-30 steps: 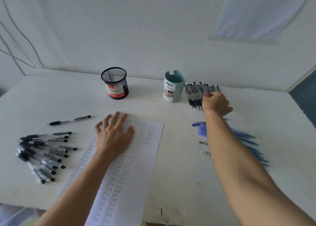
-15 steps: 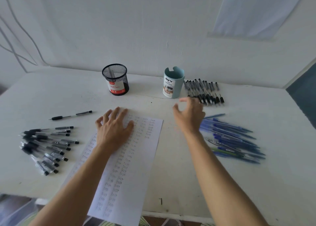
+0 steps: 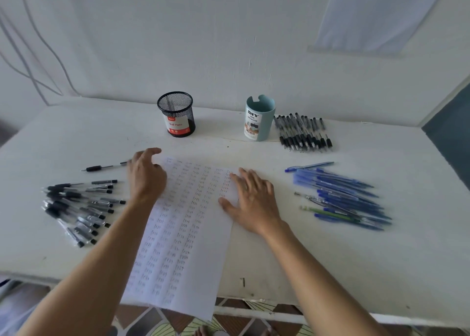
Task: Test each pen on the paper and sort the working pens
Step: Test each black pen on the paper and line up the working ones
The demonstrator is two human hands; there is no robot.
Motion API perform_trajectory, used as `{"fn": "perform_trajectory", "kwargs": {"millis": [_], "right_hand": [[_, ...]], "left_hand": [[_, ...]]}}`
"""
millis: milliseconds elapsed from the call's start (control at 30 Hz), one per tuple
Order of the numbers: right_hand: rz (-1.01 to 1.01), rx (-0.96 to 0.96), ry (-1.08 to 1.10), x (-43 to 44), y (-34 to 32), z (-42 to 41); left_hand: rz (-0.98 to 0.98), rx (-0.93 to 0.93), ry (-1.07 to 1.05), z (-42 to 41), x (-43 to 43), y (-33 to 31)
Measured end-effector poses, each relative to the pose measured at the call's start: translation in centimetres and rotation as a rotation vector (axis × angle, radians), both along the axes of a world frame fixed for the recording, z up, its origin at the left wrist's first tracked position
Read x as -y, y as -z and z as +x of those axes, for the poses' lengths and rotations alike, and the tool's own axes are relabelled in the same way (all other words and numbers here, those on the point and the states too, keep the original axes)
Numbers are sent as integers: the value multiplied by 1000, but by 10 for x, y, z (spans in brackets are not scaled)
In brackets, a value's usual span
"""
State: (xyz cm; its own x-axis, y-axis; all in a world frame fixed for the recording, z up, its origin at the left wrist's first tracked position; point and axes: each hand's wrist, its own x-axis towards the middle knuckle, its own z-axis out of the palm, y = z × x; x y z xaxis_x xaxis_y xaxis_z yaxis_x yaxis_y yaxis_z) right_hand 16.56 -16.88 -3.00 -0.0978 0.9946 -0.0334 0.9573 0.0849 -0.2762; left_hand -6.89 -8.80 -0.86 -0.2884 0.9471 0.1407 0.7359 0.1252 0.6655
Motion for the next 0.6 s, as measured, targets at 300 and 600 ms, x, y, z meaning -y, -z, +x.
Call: {"fn": "perform_trajectory", "kwargs": {"millis": [300,600], "right_hand": [[30,-16,10,3,1,1],[14,-23,19,3,1,0]], "left_hand": [[-285,-538,-73,-19,-6,-3],[175,-356,44,-13,-2,7]]}}
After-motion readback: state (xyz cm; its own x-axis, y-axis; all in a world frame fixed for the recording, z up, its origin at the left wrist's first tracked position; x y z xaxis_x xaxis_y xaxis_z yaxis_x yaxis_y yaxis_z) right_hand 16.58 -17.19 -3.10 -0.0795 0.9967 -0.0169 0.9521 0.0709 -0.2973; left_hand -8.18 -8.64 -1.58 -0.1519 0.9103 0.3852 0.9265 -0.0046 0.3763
